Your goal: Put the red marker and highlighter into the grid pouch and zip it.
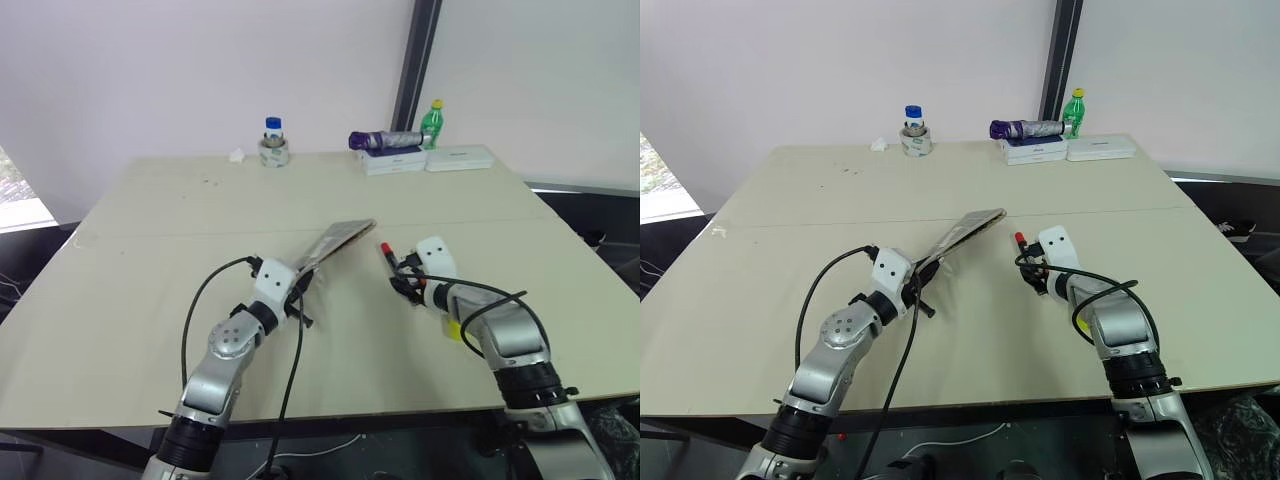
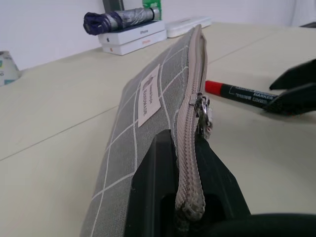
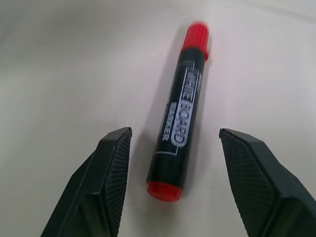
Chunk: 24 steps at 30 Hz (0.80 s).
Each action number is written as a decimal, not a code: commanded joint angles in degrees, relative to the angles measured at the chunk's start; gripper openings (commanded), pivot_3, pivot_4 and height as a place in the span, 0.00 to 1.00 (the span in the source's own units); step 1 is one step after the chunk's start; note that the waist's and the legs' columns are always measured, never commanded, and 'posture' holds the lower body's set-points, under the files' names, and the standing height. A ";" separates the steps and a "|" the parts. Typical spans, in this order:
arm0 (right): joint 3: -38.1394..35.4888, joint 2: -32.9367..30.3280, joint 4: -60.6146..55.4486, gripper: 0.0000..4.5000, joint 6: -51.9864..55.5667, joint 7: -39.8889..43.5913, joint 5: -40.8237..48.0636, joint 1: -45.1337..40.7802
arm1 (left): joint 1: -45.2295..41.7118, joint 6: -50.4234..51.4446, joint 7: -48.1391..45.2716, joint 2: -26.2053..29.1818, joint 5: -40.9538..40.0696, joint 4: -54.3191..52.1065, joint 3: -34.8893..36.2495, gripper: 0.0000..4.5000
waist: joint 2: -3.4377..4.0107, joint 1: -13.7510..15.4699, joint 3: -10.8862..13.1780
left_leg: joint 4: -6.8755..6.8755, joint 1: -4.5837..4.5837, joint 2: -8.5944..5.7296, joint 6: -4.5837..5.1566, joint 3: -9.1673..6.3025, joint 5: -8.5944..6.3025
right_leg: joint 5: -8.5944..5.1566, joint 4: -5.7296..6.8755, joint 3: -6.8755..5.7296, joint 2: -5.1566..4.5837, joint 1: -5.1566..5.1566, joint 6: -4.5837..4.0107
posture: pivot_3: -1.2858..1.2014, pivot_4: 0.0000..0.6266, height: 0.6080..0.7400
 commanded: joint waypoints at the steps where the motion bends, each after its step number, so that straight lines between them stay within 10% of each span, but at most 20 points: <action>1: -0.91 0.48 0.35 0.46 -2.48 0.38 0.00 -1.66 | -0.12 -0.43 -0.62 0.20 -1.25 -2.21 0.93 0.00 | 0.00 0.00 0.00 | 0.00 0.00 0.00 0.00 0.00 0.00 | 0.00 0.00 0.00 0.00 0.00 0.00 | 0.52 0.24 1.00; 5: -0.95 -0.64 -2.03 0.09 -2.36 2.36 0.44 -1.02 | 0.45 -0.20 -1.34 0.67 -1.84 -2.83 1.20 0.00 | 0.00 0.00 0.00 | 0.00 0.00 0.00 0.00 -0.01 0.00 | 0.00 0.00 0.00 0.00 0.01 0.00 | 0.52 0.24 1.00; 16: -2.81 -27.70 -25.63 0.09 -14.44 29.56 4.92 12.63 | -1.37 -0.14 -6.20 4.47 -4.80 -1.39 2.54 0.00 | 0.04 -0.13 0.04 | 0.01 0.08 -0.02 0.12 0.01 -0.10 | -0.01 -0.53 -0.26 0.01 0.42 0.03 | 0.52 0.24 1.00; 24: -5.49 -29.56 -28.93 0.09 -12.04 29.66 6.65 9.99 | -1.77 -0.80 -9.59 5.52 -4.76 -0.26 1.70 0.00 | 0.02 0.33 0.05 | 0.12 0.09 0.05 0.12 -0.04 -0.10 | -0.01 -0.58 -0.28 -0.02 0.53 0.03 | 0.52 0.24 1.00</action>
